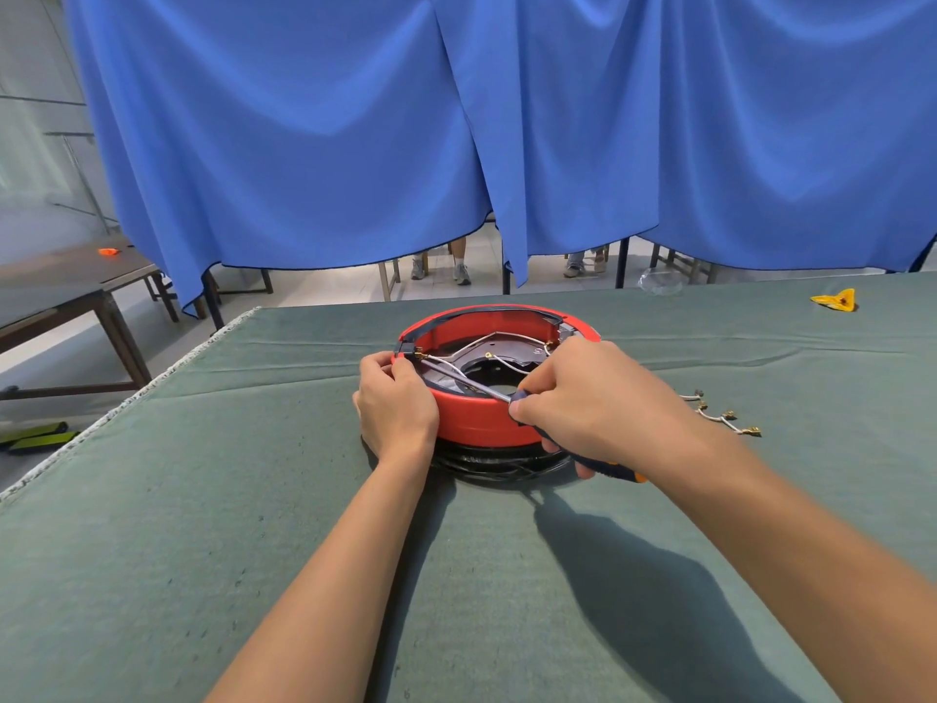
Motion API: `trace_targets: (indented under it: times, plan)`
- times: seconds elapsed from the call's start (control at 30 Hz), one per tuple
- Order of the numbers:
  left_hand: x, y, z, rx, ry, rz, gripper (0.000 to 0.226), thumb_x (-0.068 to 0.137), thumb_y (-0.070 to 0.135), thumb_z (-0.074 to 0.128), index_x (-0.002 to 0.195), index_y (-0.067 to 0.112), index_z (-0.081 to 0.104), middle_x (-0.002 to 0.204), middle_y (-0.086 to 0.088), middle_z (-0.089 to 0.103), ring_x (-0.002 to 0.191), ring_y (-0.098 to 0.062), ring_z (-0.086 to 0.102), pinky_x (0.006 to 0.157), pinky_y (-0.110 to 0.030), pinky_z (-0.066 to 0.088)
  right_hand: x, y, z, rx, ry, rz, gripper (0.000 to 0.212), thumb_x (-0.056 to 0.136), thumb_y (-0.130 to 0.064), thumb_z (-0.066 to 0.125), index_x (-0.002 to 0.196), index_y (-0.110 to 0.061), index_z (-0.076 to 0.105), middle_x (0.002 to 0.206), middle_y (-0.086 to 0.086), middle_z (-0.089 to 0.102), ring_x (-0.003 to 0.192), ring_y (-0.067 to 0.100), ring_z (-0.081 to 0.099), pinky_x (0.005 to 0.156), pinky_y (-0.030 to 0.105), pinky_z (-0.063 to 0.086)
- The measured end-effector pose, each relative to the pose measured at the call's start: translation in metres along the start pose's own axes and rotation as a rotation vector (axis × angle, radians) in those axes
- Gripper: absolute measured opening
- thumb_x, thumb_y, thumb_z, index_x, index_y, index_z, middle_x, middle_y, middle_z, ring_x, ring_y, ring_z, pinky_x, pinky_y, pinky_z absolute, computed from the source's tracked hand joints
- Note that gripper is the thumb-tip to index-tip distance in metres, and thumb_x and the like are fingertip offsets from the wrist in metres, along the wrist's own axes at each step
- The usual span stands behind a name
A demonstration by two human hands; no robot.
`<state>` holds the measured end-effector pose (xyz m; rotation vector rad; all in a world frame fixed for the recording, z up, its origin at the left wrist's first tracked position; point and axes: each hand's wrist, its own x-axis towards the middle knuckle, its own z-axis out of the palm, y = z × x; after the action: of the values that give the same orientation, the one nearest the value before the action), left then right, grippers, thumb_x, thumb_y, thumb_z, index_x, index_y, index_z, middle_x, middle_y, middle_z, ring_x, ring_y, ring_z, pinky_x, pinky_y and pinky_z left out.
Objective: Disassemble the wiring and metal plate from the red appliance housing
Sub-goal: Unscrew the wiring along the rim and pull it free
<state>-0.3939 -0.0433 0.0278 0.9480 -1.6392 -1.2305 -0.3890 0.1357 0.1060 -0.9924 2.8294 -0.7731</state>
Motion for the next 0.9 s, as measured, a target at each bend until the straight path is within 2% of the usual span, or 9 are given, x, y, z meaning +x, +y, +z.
trace_targets:
  times: [0.2,0.3,0.37,0.47,0.53,0.57,0.63,0.7,0.9]
  plan:
    - [-0.003,0.002,0.001,-0.002,0.015,-0.003,0.012,0.096,0.025,0.038,0.099,0.021,0.049,0.096,0.001,0.052,0.105,-0.024,0.050,0.083,-0.033,0.038,-0.004,-0.016,0.005,0.036,0.007,0.027,0.020,0.086,-0.020,0.051,0.069,-0.010,0.060,0.066,0.008,0.064,0.048,0.028,0.066,0.047,0.024,0.047]
    - [-0.003,0.003,0.001,-0.003,0.018,-0.008,0.017,0.097,0.025,0.038,0.103,0.018,0.052,0.100,-0.002,0.055,0.103,-0.024,0.051,0.086,-0.036,0.041,-0.010,-0.029,0.009,0.080,0.024,0.034,0.024,0.082,-0.017,0.051,0.058,-0.014,0.046,0.057,0.006,0.049,0.058,0.028,0.057,0.044,0.022,0.037]
    - [-0.003,0.003,0.001,-0.007,0.018,-0.017,0.019,0.096,0.026,0.039,0.105,0.016,0.053,0.103,-0.006,0.057,0.102,-0.026,0.053,0.090,-0.042,0.044,-0.010,-0.037,0.011,0.161,-0.027,0.073,0.028,0.082,-0.014,0.051,0.056,-0.013,0.045,0.055,0.007,0.048,0.060,0.030,0.058,0.044,0.023,0.036]
    - [-0.003,0.003,0.001,0.001,0.025,-0.004,0.019,0.096,0.025,0.040,0.104,0.016,0.054,0.103,-0.008,0.058,0.104,-0.027,0.052,0.091,-0.044,0.044,-0.004,-0.045,0.012,0.222,-0.185,0.102,0.034,0.086,-0.011,0.049,0.053,-0.004,0.047,0.052,0.009,0.056,0.067,0.031,0.065,0.058,0.030,0.049]
    - [-0.003,0.002,0.001,0.002,0.023,0.000,0.018,0.096,0.025,0.039,0.103,0.016,0.053,0.104,-0.009,0.059,0.104,-0.028,0.052,0.090,-0.045,0.044,-0.001,-0.048,0.013,0.314,-0.236,0.094,0.034,0.093,-0.014,0.046,0.061,-0.006,0.041,0.071,0.009,0.057,0.081,0.030,0.064,0.076,0.036,0.054]
    - [-0.003,0.002,0.001,-0.003,0.022,0.000,0.018,0.096,0.025,0.039,0.103,0.017,0.053,0.103,-0.009,0.059,0.103,-0.028,0.053,0.090,-0.046,0.044,0.000,-0.047,0.013,0.390,-0.256,0.107,0.033,0.095,-0.016,0.044,0.063,-0.008,0.040,0.076,0.009,0.055,0.078,0.028,0.062,0.077,0.037,0.055]
    - [-0.002,0.001,0.001,-0.013,0.027,0.008,0.019,0.096,0.025,0.040,0.104,0.016,0.054,0.100,-0.006,0.057,0.102,-0.028,0.053,0.090,-0.045,0.045,-0.001,-0.041,0.013,0.589,-0.343,0.192,0.032,0.099,-0.018,0.041,0.068,-0.007,0.044,0.070,0.010,0.055,0.056,0.023,0.060,0.056,0.029,0.056]
    - [-0.001,0.000,0.001,-0.013,0.018,0.022,0.019,0.096,0.025,0.040,0.104,0.016,0.054,0.100,-0.006,0.057,0.102,-0.028,0.053,0.090,-0.046,0.045,-0.006,-0.035,0.012,0.876,-0.461,0.332,0.033,0.100,-0.022,0.041,0.077,0.000,0.050,0.059,0.013,0.057,0.036,0.019,0.055,0.037,0.021,0.047]
    - [0.006,-0.007,-0.003,-0.047,-0.053,0.054,0.011,0.093,0.025,0.043,0.099,0.019,0.050,0.103,-0.008,0.057,0.107,-0.030,0.052,0.094,-0.049,0.043,-0.006,-0.024,0.013,1.118,-0.519,0.407,0.034,0.101,-0.028,0.041,0.084,-0.002,0.054,0.051,0.006,0.056,0.034,0.016,0.053,0.034,0.017,0.042]
